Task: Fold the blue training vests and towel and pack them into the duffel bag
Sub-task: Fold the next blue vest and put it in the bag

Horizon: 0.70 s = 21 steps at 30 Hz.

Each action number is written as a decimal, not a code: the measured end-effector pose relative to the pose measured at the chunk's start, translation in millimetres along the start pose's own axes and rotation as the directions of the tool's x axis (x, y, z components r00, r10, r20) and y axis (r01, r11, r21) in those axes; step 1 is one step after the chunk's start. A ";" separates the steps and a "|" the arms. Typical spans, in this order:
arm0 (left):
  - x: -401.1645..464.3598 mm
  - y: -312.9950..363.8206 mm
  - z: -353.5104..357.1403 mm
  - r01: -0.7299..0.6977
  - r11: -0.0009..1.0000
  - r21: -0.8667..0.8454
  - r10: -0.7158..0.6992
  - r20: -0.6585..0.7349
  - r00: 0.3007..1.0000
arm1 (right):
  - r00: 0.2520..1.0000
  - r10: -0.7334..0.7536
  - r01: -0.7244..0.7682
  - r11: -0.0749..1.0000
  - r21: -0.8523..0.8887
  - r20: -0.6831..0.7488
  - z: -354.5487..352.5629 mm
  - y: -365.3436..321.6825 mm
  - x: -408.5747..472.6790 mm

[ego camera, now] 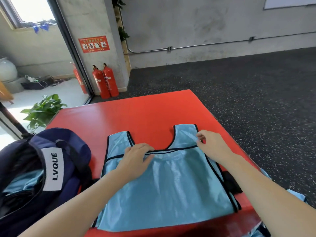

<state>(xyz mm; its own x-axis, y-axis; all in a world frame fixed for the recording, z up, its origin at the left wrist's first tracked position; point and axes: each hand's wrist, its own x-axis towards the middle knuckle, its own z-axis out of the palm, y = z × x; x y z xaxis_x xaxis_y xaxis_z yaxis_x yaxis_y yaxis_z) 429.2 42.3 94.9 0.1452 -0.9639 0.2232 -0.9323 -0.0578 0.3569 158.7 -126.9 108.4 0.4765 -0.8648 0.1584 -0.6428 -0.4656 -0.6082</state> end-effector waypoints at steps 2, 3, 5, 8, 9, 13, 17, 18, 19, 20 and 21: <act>-12.2 -17.4 -14.6 0.061 0.998 0.003 -0.061 0.002 0.998 | 1.000 -0.025 0.024 0.999 0.041 0.006 1.8 -9.4 -7.8; -18.4 -24.4 -20.5 0.098 0.995 0.011 -0.098 0.001 0.995 | 0.999 -0.037 0.036 0.998 0.056 0.021 2.8 -12.9 -11.3; -31.5 -38.0 -27.6 0.187 0.982 0.015 -0.186 -0.017 0.982 | 0.995 -0.070 0.066 0.996 0.055 0.076 4.5 -15.5 -15.8; -45.9 -55.1 -31.3 0.330 0.944 -0.005 -0.330 -0.015 0.944 | 0.984 -0.058 0.059 0.998 -0.006 0.170 5.5 -8.6 -15.8; -46.0 -58.2 -33.4 0.359 0.933 0.009 -0.359 0.009 0.933 | 0.980 -0.035 0.046 0.997 -0.056 0.196 4.3 -4.6 -14.9; -33.3 -66.0 -44.3 0.427 0.904 0.017 -0.427 0.049 0.903 | 0.978 0.013 0.042 0.965 -0.257 0.209 -3.8 7.6 -12.9; -33.7 -79.9 -46.5 0.452 0.890 -0.063 -0.447 0.078 0.891 | 0.982 0.028 -0.005 0.993 -0.119 0.189 -9.9 19.4 -11.3; -35.1 -82.8 -48.4 0.453 0.884 -0.112 -0.447 0.079 0.891 | 0.983 0.033 -0.012 0.994 -0.113 0.183 -10.4 20.5 -10.7; -36.2 -84.9 -51.1 0.454 0.877 -0.157 -0.447 0.079 0.891 | 0.984 0.038 -0.018 0.994 -0.110 0.176 -10.5 20.1 -10.6; -36.9 -86.5 -53.6 0.454 0.870 -0.191 -0.448 0.077 0.891 | 0.985 0.045 -0.028 0.995 -0.101 0.168 -10.2 19.4 -11.1; -38.0 -87.7 -55.9 0.457 0.865 -0.208 -0.452 0.075 0.889 | 0.986 0.049 -0.036 0.996 -0.088 0.157 -9.7 18.5 -11.5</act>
<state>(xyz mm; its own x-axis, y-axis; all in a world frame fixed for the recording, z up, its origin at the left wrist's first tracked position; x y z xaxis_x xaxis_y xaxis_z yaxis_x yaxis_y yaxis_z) 524.0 98.5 105.8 0.5257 -0.8501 -0.0312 -0.6709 -0.4369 0.5992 135.5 -127.3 102.9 0.5324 -0.8465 0.0046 -0.7095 -0.4492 -0.5430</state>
